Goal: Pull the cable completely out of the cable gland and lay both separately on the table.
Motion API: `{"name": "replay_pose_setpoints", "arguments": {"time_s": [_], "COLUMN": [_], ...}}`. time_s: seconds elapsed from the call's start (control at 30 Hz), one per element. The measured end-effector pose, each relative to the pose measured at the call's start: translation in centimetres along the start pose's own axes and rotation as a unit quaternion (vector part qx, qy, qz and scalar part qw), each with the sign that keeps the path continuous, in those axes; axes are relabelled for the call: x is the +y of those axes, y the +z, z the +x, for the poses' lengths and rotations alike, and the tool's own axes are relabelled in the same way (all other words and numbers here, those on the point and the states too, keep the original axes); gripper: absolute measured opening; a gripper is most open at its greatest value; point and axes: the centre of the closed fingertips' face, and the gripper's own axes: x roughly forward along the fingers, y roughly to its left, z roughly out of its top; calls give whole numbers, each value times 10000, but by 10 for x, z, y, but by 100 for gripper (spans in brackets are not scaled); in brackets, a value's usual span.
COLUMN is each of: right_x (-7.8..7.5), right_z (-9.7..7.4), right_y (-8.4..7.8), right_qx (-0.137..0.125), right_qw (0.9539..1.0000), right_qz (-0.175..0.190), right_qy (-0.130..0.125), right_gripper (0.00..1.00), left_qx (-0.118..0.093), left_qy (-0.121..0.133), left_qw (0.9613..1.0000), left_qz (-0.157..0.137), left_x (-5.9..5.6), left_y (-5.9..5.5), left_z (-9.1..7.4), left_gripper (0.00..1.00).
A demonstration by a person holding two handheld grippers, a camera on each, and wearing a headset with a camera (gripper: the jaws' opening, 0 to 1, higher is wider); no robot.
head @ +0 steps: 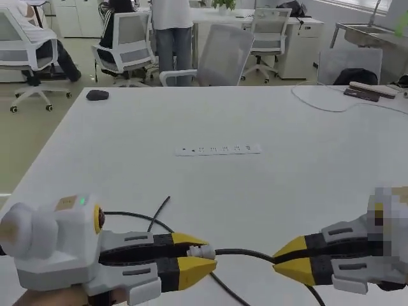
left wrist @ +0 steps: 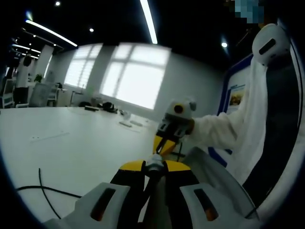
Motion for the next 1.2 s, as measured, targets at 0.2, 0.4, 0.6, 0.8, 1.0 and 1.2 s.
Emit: {"name": "replay_pose_setpoints", "arguments": {"time_s": [0.2,0.4,0.6,0.8,1.0,1.2], "right_x": [-4,-10,-7,-1,4,11], "right_z": [-2,-4,5,17,27,29], "right_y": [0,13,47,64,62,59], "right_qx": [20,30,-267,-407,-317,-270], "right_qw": [10000,9999,9989,9972,9963,9958], "right_qz": [0,-85,-380,-595,-706,-711], "right_qy": [-30,-84,-10,216,363,500], "right_gripper": [3,8,15,14,10,4], "left_qx": [-12,-37,95,166,221,214], "left_qy": [50,76,126,115,54,67], "left_qw": [10000,10000,9998,9995,9992,9991], "left_qz": [-13,20,141,241,338,361], "left_x": [0,0,0,0,-5,-7], "left_y": [3,10,12,15,14,13], "left_z": [4,7,11,14,15,14], "left_gripper": [16,16,16,17,17,17]}}
